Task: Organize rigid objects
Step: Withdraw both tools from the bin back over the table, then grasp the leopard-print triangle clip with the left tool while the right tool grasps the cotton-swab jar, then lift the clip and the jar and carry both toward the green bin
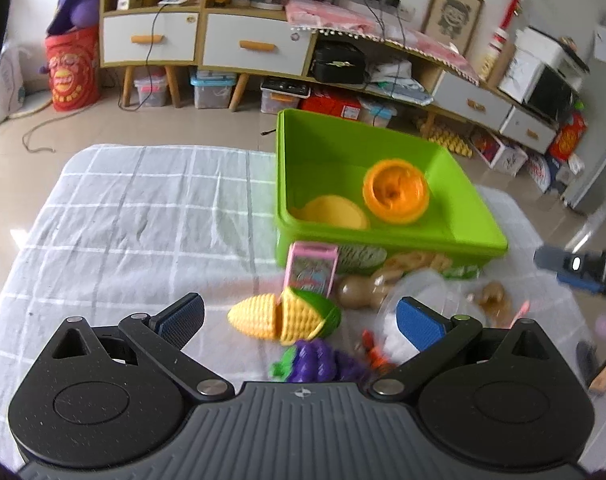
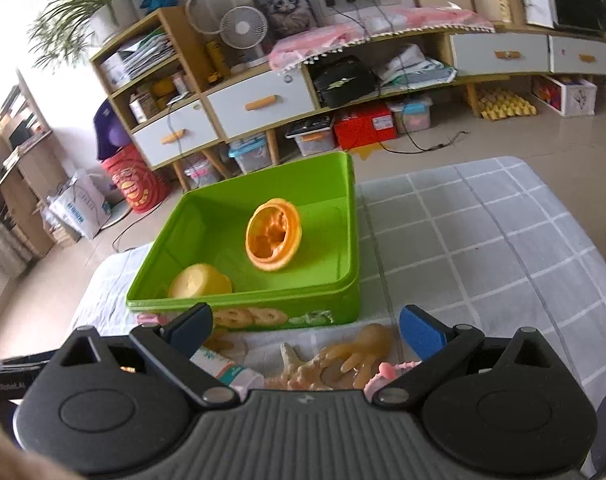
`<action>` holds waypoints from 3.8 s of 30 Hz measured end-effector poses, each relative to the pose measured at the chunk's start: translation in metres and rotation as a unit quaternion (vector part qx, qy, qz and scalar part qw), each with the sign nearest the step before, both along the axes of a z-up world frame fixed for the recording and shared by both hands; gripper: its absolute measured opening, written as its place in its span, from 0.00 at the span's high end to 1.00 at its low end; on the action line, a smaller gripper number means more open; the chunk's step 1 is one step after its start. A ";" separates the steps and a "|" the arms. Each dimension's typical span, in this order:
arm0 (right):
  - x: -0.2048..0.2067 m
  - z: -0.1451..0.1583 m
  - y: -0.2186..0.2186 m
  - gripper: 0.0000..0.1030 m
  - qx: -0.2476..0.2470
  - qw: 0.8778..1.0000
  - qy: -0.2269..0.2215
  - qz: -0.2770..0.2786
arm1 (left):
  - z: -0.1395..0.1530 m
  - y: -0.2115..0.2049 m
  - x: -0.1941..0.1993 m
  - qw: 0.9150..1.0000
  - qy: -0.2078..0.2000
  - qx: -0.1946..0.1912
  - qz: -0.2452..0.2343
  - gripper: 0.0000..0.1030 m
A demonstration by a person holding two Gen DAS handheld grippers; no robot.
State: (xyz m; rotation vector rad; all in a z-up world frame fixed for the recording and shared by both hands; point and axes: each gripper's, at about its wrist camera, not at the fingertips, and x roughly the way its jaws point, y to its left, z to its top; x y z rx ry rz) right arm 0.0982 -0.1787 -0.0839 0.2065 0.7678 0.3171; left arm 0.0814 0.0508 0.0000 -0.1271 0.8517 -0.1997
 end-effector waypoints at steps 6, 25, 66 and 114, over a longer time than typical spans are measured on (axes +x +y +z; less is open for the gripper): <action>-0.009 -0.006 0.002 0.25 -0.013 0.999 -0.016 0.031 | -0.014 0.009 -0.019 0.999 -0.001 0.008 -0.037 0.02; -0.031 -0.029 0.038 0.25 -0.058 0.986 -0.040 0.154 | -0.055 0.026 -0.054 0.984 0.004 0.036 -0.172 0.02; -0.041 -0.072 0.097 0.25 -0.167 0.957 -0.071 0.225 | -0.069 0.011 -0.060 0.982 -0.012 0.064 -0.177 0.33; -0.045 -0.053 0.095 0.44 -0.145 0.960 -0.105 0.217 | -0.056 0.000 -0.068 0.975 -0.027 0.031 -0.217 0.51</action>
